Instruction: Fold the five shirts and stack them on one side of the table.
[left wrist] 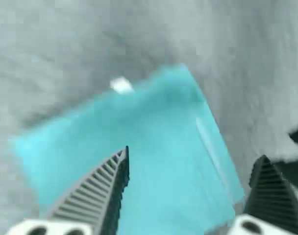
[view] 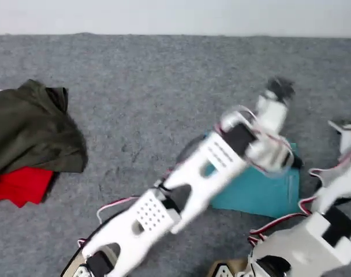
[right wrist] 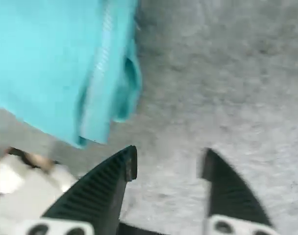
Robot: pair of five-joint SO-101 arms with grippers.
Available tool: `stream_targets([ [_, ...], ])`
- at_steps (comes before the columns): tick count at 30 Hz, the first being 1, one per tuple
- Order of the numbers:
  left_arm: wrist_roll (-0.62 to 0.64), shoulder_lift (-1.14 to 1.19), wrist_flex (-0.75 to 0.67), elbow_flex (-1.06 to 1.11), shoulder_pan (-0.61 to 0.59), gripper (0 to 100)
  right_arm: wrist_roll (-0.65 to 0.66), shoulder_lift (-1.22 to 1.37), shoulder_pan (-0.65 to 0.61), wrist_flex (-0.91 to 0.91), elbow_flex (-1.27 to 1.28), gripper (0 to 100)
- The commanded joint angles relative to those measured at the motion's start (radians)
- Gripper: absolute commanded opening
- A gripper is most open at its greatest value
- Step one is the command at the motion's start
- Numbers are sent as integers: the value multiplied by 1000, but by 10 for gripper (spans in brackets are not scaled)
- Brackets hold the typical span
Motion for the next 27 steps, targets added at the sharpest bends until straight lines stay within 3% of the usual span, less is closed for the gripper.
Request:
stream_targets([
  [1,11,-173,29,-39,-106,371,-137,-15,-105,47,-84,366],
  [5,11,-236,31,-27,-181,370,-216,-12,-213,47,-94,412],
  [14,11,-370,31,216,-255,370,-402,15,-426,45,-92,414],
  [27,12,-572,29,578,-259,370,-434,400,-375,-70,-100,411],
])
